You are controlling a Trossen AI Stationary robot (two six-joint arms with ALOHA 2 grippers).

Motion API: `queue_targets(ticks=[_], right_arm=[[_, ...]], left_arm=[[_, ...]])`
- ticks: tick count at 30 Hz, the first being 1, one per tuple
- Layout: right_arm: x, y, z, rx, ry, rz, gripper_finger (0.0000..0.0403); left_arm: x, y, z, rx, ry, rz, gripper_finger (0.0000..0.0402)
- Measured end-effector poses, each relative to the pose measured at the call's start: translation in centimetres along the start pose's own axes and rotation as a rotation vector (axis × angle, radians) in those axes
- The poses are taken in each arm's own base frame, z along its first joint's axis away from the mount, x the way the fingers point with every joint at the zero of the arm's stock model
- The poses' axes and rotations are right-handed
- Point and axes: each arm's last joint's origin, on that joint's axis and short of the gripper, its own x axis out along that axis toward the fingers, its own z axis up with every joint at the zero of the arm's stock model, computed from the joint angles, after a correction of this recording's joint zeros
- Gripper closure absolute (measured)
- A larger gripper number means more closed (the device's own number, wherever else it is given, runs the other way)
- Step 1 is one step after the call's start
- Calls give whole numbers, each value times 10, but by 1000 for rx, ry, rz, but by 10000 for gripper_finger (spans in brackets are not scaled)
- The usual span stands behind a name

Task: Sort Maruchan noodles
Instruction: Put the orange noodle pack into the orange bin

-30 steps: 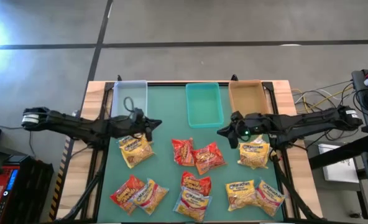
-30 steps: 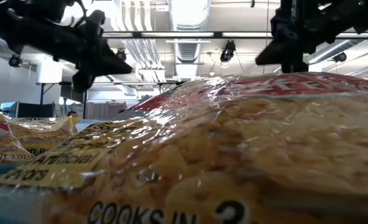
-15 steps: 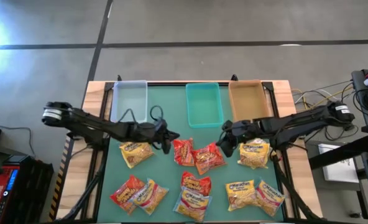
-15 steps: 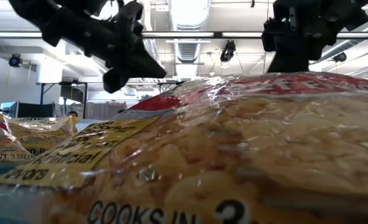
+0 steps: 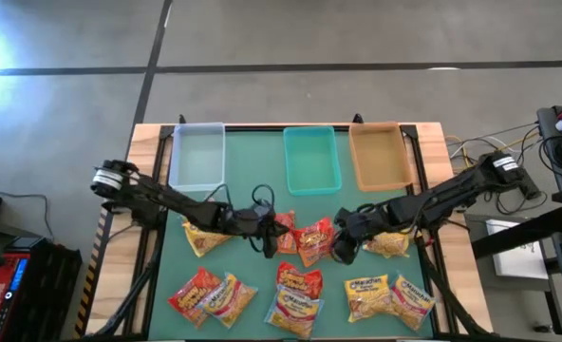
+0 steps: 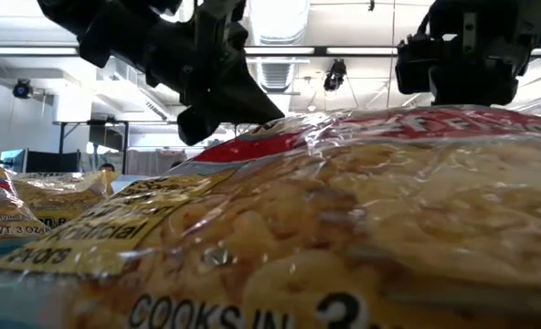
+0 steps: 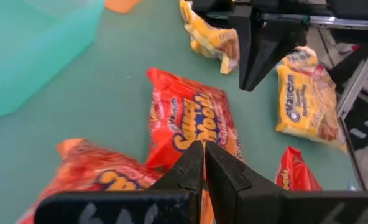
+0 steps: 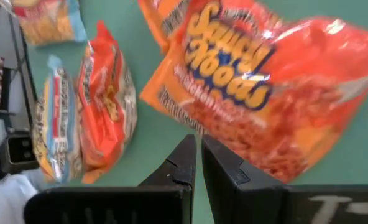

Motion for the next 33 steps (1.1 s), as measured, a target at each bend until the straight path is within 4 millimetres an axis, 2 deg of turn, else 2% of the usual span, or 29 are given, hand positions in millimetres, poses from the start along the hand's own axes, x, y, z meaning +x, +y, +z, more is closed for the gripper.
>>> queue_targets(ticks=[5,13,22,33], right_arm=[[14,1,-10,-6,44,-22,385],[36,-4,-15,-16,78,-68,385],[52,-12,-16,-70,32,-192,385],[54,-4,-9,-130,-21,-161,385]], left_arm=[[18,-12,-5,40,12,-13,402],[38,-15,-20,62,31,3,402],[48,-17,-29,77,29,2,402],[46,-17,-30,96,12,18,402]])
